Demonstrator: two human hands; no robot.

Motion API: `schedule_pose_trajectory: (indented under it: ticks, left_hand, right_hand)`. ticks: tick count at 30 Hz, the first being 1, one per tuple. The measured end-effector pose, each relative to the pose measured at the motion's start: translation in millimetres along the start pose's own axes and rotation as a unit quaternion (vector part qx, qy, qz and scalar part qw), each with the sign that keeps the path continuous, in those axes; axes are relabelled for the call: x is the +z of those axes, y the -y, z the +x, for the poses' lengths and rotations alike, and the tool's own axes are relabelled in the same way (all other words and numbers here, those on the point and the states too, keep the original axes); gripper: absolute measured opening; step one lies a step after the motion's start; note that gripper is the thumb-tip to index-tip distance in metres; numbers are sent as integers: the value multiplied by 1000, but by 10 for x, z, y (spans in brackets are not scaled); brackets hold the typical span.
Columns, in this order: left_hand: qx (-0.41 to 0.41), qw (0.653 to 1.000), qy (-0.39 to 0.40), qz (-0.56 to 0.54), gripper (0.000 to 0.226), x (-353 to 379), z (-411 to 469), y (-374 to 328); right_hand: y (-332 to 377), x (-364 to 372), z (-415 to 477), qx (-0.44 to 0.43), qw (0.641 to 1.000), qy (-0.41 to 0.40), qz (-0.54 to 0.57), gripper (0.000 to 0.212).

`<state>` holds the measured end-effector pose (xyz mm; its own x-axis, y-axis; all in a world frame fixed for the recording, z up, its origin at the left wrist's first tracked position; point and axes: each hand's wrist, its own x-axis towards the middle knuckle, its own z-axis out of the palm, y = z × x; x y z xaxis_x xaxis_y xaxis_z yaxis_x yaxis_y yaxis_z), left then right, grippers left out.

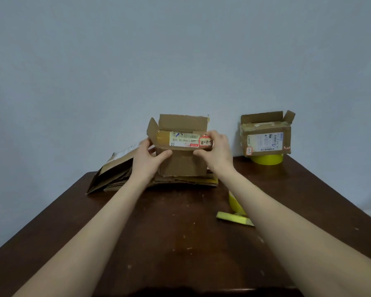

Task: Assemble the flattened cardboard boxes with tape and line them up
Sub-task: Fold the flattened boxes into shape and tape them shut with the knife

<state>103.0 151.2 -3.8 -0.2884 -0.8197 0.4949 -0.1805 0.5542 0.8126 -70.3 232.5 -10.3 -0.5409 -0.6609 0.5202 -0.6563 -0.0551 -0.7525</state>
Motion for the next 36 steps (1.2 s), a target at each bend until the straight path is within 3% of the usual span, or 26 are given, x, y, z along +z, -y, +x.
schedule_pose_trajectory:
  ticks: [2,5,10,14,18,23,26,29,32,36]
  left_hand:
    - [10,1000,14,-16,58,185,147,-157]
    - [7,994,51,-93,58,657,313,-376]
    - [-61,980,151,-119,65,1728,403,-416]
    - [-117,962,227,-95,66,2455,331,-286]
    - [-160,930,318,-95,72,2983,253,-197]
    - [-166,915,352,-104,78,3243,355,-108]
    - [-138,938,316,-50,69,3127,395,-75]
    - [-78,976,202,21,47,2790,480,-74]
    - [-27,985,116,127,41,2277,660,59]
    - [-25,969,71,236,46,1488,901,497]
  right_hand:
    - [17,-154,141,5,998,-47,38,49]
    - [-168,-378,365,40,991,-105,68,64]
    - [-905,-798,529,150,972,-167,-62,66]
    - [-1475,-1063,527,206,960,-149,-118,71]
    - [-1773,-1089,474,272,948,-69,-150,73]
    - [-1807,-997,445,313,939,-4,-141,73]
    - [-1744,-947,429,282,933,-112,-196,58]
    - [-1550,-798,474,173,952,-162,-192,37]
    - [-1307,-414,616,126,980,-45,-150,29]
    - [-1235,188,802,269,956,81,-87,55]
